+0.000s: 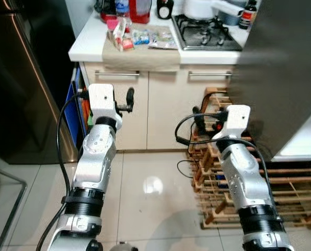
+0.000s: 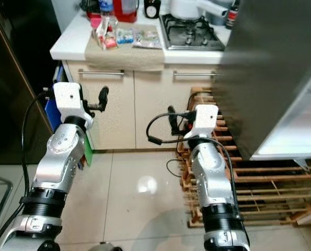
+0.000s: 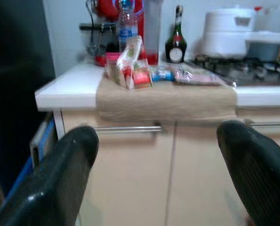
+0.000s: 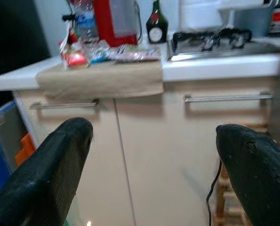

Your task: Restocking fridge

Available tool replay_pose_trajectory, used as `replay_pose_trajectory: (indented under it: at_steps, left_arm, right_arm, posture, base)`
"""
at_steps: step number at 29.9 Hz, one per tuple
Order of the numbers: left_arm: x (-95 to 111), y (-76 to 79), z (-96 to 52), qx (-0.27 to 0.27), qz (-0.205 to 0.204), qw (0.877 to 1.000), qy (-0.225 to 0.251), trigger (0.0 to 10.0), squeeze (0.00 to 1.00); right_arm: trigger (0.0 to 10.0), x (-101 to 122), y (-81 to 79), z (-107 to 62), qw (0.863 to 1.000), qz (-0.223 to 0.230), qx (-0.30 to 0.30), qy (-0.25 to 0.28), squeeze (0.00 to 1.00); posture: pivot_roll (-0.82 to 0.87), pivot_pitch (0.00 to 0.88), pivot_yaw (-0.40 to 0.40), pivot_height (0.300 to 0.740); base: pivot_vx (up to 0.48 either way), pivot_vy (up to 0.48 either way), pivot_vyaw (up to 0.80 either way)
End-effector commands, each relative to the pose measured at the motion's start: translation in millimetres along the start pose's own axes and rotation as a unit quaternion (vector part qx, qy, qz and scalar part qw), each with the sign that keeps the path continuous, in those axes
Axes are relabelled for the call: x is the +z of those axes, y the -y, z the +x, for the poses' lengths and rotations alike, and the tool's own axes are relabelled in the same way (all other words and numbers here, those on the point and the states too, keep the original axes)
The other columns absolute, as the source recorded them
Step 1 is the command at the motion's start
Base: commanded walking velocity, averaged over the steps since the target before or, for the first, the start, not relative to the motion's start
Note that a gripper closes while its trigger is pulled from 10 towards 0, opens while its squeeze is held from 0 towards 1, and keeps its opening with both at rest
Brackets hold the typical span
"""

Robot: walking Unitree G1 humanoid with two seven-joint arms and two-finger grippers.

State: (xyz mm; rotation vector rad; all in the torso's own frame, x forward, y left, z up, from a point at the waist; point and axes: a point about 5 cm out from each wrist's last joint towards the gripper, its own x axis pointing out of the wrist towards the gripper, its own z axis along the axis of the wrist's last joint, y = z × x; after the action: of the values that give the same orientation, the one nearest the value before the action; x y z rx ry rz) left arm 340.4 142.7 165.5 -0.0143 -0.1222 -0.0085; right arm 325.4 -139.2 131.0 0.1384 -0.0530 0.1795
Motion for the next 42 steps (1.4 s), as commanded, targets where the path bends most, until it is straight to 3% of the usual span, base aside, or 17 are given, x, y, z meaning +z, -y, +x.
replay_pose_trajectory:
  at_steps: [1, 7, 12, 21, 23, 30, 36, 38, 42]
  left_arm:
    - [14, 19.4, 4.5, -0.04, -0.009, 0.999, 0.027, 10.0, 0.0]
    - [9, 32.9, 3.5, -0.061, -0.027, 0.997, 0.027, 10.0, 0.0]
    - [12, 40.5, 2.8, -0.066, -0.034, 0.996, 0.039, 10.0, 0.0]
    - [24, 28.7, 6.8, -0.05, -0.023, 0.997, 0.061, 10.0, 0.0]
    - [29, 22.9, 7.0, -0.048, -0.015, 0.996, 0.07, 10.0, 0.0]
    - [35, 14.4, 2.9, -0.047, -0.001, 0.996, 0.077, 10.0, 0.0]
    - [42, 15.4, 0.8, -0.06, 0.003, 0.994, 0.091, 10.0, 0.0]
    - [44, 17.0, 2.4, -0.056, -0.004, 0.994, 0.094, 10.0, 0.0]
    - [45, 17.3, 4.2, -0.05, -0.01, 0.994, 0.092, 10.0, 0.0]
  right_arm:
    - [10.0, 5, 12.7, -1.2, 1.0, -0.014, -0.019, 0.003, 0.0]
    - [10.0, 9, 17.1, -2.1, 0.999, -0.026, -0.033, 0.008, 0.0]
    - [10.0, 8, 10.9, 1.5, 0.999, -0.04, -0.009, 0.003, 0.0]
    - [10.0, 8, 8.3, 7.0, 0.999, -0.036, -0.01, 0.001, 0.0]
    - [10.0, 10, -2.3, 9.9, 1.0, -0.021, 0.005, 0.01, 0.0]
    - [10.0, 12, -16.1, 14.5, 1.0, -0.013, 0.018, 0.021, 0.0]
    - [10.0, 42, -15.4, 21.0, 0.997, -0.029, -0.001, 0.075, 0.0]
    - [10.0, 81, -11.1, 28.1, 0.99, -0.042, -0.022, 0.135, 0.0]
    - [10.0, 109, -9.4, 29.2, 0.98, -0.063, -0.025, 0.185, 0.0]
  posture:
    - [-0.12, 0.042, 0.025, 0.74]
    - [-0.15, 0.033, -0.002, 0.74]
    - [-0.14, 0.024, -0.023, 0.74]
    - [-0.11, 0.026, -0.02, 0.74]
    - [-0.08, 0.034, -0.006, 0.74]
    - [-0.05, 0.047, 0.005, 0.74]
    - [-0.04, 0.05, 0.006, 0.74]
    - [-0.05, 0.046, 0.002, 0.74]
    - [-0.05, 0.039, -0.003, 0.74]
  base:
    - [0.48, 0.0, 0.0]
    - [0.48, 0.0, 0.0]
    - [0.48, 0.0, 0.52]
    - [0.48, 0.0, 0.08]
    - [0.48, 0.0, 0.73]
    - [0.48, 0.0, 0.73]
    - [0.48, 0.0, 0.24]
    - [0.48, 0.0, 0.0]
    - [0.124, 0.0, 0.0]
